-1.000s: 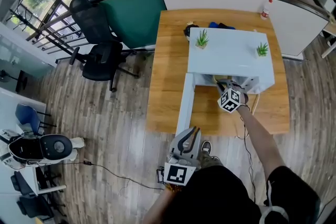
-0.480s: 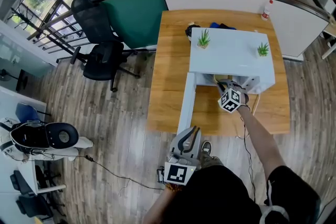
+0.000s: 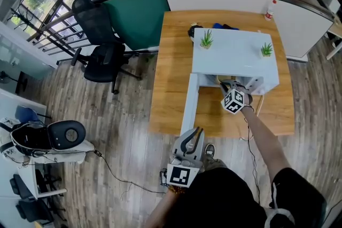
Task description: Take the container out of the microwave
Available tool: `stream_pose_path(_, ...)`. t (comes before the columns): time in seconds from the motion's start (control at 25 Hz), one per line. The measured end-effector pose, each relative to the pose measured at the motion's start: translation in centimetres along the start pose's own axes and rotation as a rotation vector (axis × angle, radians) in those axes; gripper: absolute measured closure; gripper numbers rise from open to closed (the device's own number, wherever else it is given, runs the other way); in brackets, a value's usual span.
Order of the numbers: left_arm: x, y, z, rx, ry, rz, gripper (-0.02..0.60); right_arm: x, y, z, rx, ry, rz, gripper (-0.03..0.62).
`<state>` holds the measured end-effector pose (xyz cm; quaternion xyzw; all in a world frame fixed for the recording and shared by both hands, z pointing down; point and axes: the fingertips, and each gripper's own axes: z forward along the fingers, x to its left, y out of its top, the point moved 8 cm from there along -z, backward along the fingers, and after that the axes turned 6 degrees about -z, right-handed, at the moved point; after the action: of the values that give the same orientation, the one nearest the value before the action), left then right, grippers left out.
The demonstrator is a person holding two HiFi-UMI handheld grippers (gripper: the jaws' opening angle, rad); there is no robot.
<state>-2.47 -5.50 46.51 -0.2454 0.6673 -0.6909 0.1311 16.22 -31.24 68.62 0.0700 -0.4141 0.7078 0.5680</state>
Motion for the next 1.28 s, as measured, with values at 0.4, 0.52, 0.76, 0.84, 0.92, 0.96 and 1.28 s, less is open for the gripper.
stream_pose_path(0.4,0.1,-0.1,-0.1,0.002,-0.009,-0.004,0.534,0.7,0.1,-1.1,-0.006,0.003,-0.001,0.571)
stream_pose_path(0.52,0.3,-0.1,-0.2,-0.001,-0.018,-0.003,0.534,0.9,0.4,-1.6,-0.014,0.002,0.002,0.571)
stream_pose_path(0.76,0.2,0.2,-0.5,-0.014,-0.040,-0.013,0.534,1.4,0.8,-2.8,-0.013,-0.007,0.012,0.571)
stream_pose_path(0.84,0.2,0.2,-0.5,-0.020,-0.052,-0.014,0.534,1.6,1.0,-3.3,-0.016,-0.010,0.022,0.571)
stream_pose_path(0.92,0.1,0.3,-0.6,-0.026,-0.063,-0.020,0.534,2.1,1.2,-3.8,-0.019,-0.009,0.031,0.571)
stream_pose_path(0.96,0.1,0.4,-0.6,-0.029,-0.070,-0.022,0.534,2.3,1.3,-4.1,-0.020,-0.008,0.034,0.571)
stream_pose_path(1.28,0.7,0.8,-0.8,-0.043,-0.094,-0.038,0.534,5.0,2.3,-6.2,-0.043,-0.009,0.081,0.571)
